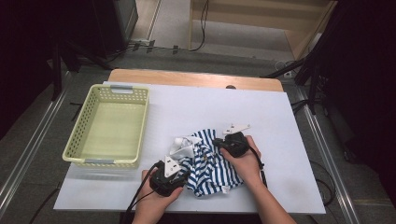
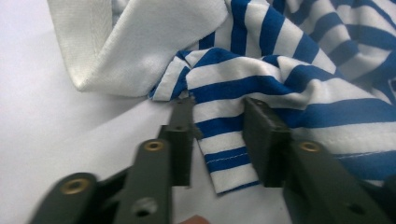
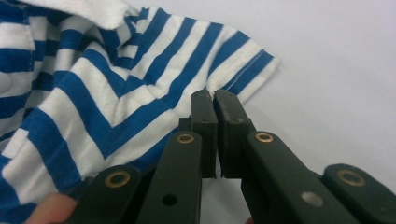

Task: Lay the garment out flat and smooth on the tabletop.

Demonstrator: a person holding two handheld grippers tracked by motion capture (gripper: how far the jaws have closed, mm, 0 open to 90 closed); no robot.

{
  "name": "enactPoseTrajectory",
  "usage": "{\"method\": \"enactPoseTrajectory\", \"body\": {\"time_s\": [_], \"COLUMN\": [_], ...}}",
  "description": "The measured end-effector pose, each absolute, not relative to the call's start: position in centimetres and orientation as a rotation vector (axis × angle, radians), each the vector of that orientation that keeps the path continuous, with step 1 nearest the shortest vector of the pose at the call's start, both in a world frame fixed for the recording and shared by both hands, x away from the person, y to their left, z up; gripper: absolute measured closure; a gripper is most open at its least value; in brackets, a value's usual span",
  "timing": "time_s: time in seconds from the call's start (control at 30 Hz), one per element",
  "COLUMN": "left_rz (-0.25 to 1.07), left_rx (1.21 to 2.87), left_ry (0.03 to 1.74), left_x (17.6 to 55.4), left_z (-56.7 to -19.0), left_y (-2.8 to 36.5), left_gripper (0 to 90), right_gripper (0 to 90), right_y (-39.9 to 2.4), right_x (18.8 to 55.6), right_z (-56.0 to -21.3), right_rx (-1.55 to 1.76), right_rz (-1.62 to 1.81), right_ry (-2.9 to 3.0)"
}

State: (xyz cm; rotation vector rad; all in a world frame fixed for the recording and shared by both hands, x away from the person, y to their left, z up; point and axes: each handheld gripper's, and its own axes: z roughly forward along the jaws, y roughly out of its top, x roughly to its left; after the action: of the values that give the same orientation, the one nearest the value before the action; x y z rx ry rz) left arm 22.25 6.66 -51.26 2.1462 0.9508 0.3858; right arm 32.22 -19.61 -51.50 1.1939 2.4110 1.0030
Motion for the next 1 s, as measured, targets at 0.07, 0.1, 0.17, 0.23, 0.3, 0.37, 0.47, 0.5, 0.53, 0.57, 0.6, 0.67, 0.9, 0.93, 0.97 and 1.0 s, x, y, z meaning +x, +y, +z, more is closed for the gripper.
{"method": "enactPoseTrajectory", "body": {"time_s": [0.07, 0.1, 0.17, 0.23, 0.3, 0.37, 0.47, 0.5, 0.53, 0.57, 0.6, 0.67, 0.9, 0.93, 0.97, 1.0], "left_rz": [0.380, 0.373, 0.369, 0.382, 0.392, 0.411, 0.438, 0.451, 0.464, 0.466, 0.472, 0.481, 0.543, 0.540, 0.528, 0.504], "left_rx": [2.149, 2.150, 2.144, 2.128, 2.120, 2.113, 2.098, 2.095, 2.091, 2.088, 2.078, 2.074, 2.067, 2.060, 2.053, 2.037], "left_ry": [0.947, 0.945, 0.957, 0.977, 0.999, 1.010, 1.032, 1.039, 1.045, 1.055, 1.066, 1.081, 1.099, 1.101, 1.100, 1.090], "left_x": [22.3, 22.5, 22.8, 23.2, 23.8, 24.4, 25.0, 25.3, 25.5, 25.8, 26.2, 26.7, 28.2, 28.4, 28.5, 28.6], "left_z": [-51.2, -51.2, -51.1, -51.0, -51.0, -50.9, -50.8, -50.7, -50.7, -50.7, -50.7, -50.8, -50.7, -50.7, -50.8, -50.8], "left_y": [6.6, 6.6, 6.6, 6.8, 7.0, 7.1, 7.2, 7.2, 7.2, 7.2, 7.3, 7.4, 6.9, 6.8, 6.8, 6.8], "left_gripper": [76.4, 80.4, 86.5, 88.0, 89.2, 89.4, 89.4, 89.4, 89.4, 89.3, 89.4, 89.4, 90.0, 90.0, 90.0, 88.5], "right_gripper": [86.0, 86.0, 86.0, 86.0, 86.0, 86.0, 86.0, 86.0, 86.0, 86.0, 86.0, 86.0, 86.0, 86.0, 85.9, 85.6], "right_y": [-20.5, -21.2, -22.9, -24.8, -26.6, -28.3, -30.8, -31.6, -32.5, -33.3, -34.0, -35.3, -38.6, -38.9, -39.2, -39.4], "right_x": [32.4, 32.4, 32.7, 32.8, 32.8, 32.7, 32.6, 32.5, 32.4, 32.3, 32.2, 31.9, 31.0, 30.9, 30.8, 30.7], "right_z": [-51.4, -51.4, -51.4, -51.2, -51.0, -51.0, -51.2, -51.2, -51.3, -51.3, -51.4, -51.5, -51.7, -51.7, -51.8, -51.9], "right_rx": [1.224, 1.247, 1.296, 1.334, 1.362, 1.393, 1.439, 1.458, 1.478, 1.496, 1.516, 1.542, 1.613, 1.622, 1.624, 1.628], "right_rz": [0.971, 0.968, 0.988, 1.002, 0.996, 0.983, 0.970, 0.967, 0.972, 0.977, 0.976, 0.979, 0.954, 0.954, 0.953, 0.960], "right_ry": [2.371, 2.352, 2.308, 2.264, 2.227, 2.189, 2.132, 2.110, 2.091, 2.070, 2.049, 2.021, 1.920, 1.910, 1.905, 1.907]}}
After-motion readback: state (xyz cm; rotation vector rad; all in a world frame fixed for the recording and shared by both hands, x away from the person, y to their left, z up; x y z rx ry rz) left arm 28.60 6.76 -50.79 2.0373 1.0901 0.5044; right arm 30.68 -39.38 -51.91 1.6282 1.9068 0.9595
